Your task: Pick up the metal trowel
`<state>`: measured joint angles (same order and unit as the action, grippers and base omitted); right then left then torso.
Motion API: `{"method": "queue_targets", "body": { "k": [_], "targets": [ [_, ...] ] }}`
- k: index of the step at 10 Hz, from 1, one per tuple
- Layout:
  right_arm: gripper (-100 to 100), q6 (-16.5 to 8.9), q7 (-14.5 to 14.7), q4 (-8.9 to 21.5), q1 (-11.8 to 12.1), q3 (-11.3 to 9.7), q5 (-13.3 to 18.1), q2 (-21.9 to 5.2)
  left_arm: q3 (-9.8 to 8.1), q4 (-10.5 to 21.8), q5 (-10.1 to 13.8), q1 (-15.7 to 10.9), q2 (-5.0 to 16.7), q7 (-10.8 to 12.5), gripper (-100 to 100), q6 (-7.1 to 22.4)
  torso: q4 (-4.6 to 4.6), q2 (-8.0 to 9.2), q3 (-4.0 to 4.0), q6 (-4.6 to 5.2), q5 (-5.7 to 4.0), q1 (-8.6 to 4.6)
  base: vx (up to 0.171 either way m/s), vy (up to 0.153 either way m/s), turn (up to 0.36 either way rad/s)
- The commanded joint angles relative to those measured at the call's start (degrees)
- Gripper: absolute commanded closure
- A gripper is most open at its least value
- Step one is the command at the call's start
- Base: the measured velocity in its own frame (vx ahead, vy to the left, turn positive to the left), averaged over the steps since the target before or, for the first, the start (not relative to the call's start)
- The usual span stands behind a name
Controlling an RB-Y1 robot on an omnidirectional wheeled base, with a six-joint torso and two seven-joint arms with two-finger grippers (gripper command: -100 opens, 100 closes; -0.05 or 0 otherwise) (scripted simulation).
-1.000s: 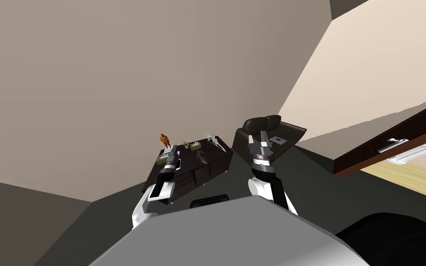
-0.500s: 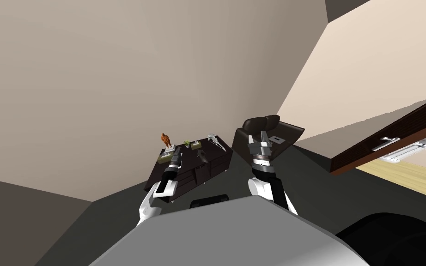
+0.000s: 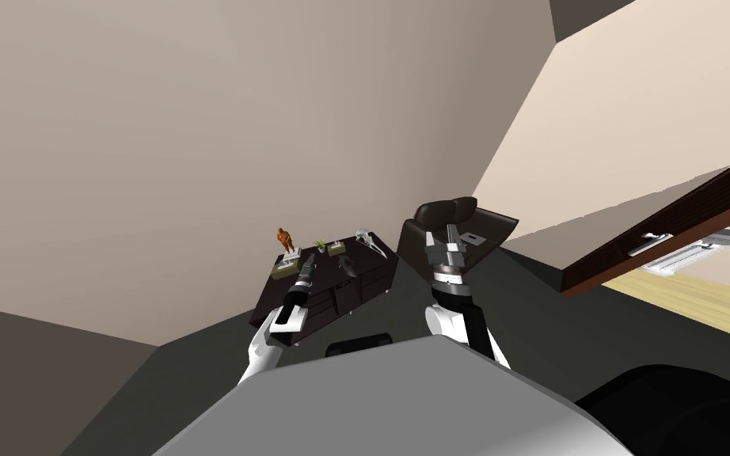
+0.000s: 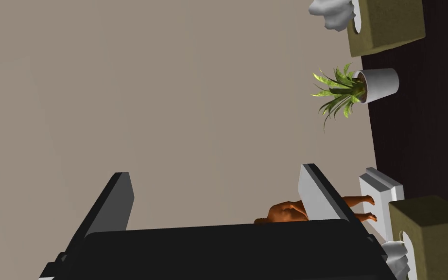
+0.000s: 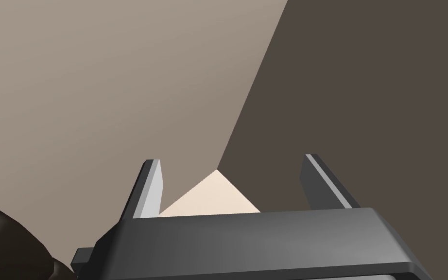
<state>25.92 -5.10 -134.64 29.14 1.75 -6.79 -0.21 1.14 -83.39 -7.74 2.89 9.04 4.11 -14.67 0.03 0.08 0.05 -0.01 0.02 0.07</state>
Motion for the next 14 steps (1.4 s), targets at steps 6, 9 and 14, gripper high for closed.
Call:
{"method": "queue_targets", "body": {
  "k": [6, 9, 14],
  "targets": [
    [0, 0.00, 0.00, 0.00, 0.00, 0.00, 0.00, 0.00, 1.81, 11.03, -1.82, -5.28, 0.26, -1.68, -100, 0.70, -0.02, -0.07, -0.04, -0.01, -0.01, -0.06, -0.013, 0.010, -0.022],
    [0, 0.00, 0.00, 0.00, 0.01, 0.00, 0.00, 0.00, 2.37, 14.64, -2.31, -6.69, 0.43, -2.14, -100, 0.86, -0.02, -0.09, -0.05, -0.02, -0.01, -0.07, -0.003, 0.003, -0.026],
    [0, 0.00, 0.00, 0.00, 0.01, 0.00, 0.00, 0.00, 4.11, 22.79, -3.73, -10.60, 1.01, -3.62, -100, 1.15, -0.03, -0.17, -0.10, 0.00, -0.03, -0.11, 0.011, -0.004, -0.034]
  ]
}}
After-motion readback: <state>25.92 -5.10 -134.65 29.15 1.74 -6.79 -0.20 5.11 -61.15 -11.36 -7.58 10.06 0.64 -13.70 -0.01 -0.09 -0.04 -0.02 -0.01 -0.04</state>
